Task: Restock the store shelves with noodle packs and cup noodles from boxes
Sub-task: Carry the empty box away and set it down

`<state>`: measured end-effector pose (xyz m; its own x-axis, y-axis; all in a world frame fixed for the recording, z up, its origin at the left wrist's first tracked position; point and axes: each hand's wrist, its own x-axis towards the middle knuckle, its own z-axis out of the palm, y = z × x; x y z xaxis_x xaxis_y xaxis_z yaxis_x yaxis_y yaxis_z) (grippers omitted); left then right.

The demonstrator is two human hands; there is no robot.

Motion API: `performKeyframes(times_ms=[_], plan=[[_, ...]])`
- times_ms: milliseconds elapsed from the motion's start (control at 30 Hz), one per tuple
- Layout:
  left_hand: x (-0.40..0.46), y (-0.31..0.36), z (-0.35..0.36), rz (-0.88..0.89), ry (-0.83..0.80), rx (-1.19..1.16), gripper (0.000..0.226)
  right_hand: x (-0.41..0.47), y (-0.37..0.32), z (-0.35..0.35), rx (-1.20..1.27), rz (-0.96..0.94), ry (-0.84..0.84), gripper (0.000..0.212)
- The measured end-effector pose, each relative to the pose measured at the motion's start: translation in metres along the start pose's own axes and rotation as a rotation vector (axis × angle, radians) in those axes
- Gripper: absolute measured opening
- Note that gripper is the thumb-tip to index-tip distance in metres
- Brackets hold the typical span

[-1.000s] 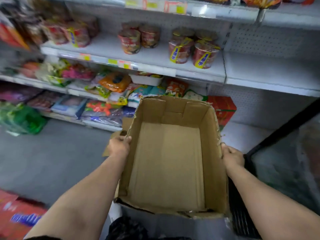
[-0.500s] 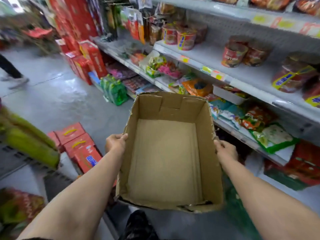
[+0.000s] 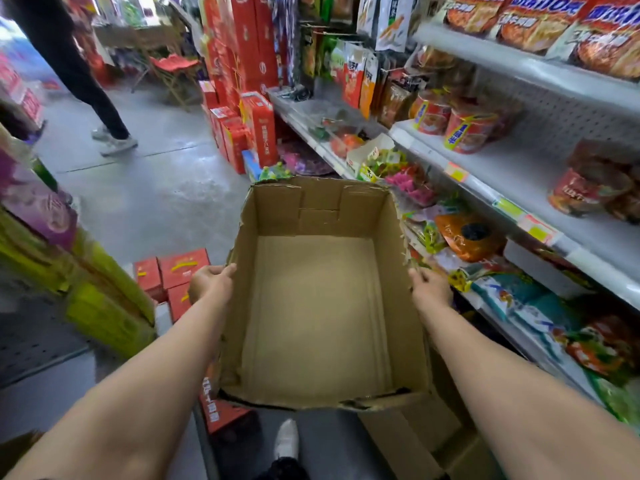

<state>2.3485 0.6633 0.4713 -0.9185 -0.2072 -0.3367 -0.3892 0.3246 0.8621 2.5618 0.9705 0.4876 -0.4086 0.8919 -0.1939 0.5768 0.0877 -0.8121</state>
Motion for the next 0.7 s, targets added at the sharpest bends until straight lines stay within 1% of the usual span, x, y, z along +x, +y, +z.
performKeyframes(times_ms=[133, 233, 367, 600, 700], plan=[[0.052, 0.035, 0.016, -0.024, 0.017, -0.007, 0.019, 0.049, -0.045, 0.038, -0.038, -0.032, -0.007, 0.035], [0.085, 0.063, 0.024, -0.010, 0.018, -0.029, 0.023, 0.083, -0.076, 0.066, -0.009, -0.038, -0.011, 0.031], [0.131, 0.093, 0.031, -0.025, 0.072, -0.062, 0.020, 0.125, -0.122, 0.108, 0.015, -0.081, -0.035, 0.031], [0.176, 0.115, 0.042, -0.015, 0.155, -0.027, 0.021, 0.174, -0.163, 0.160, 0.006, -0.073, -0.094, 0.030], [0.190, 0.120, 0.047, -0.016, 0.202, -0.039, 0.019, 0.191, -0.187, 0.178, -0.002, -0.115, -0.134, 0.031]])
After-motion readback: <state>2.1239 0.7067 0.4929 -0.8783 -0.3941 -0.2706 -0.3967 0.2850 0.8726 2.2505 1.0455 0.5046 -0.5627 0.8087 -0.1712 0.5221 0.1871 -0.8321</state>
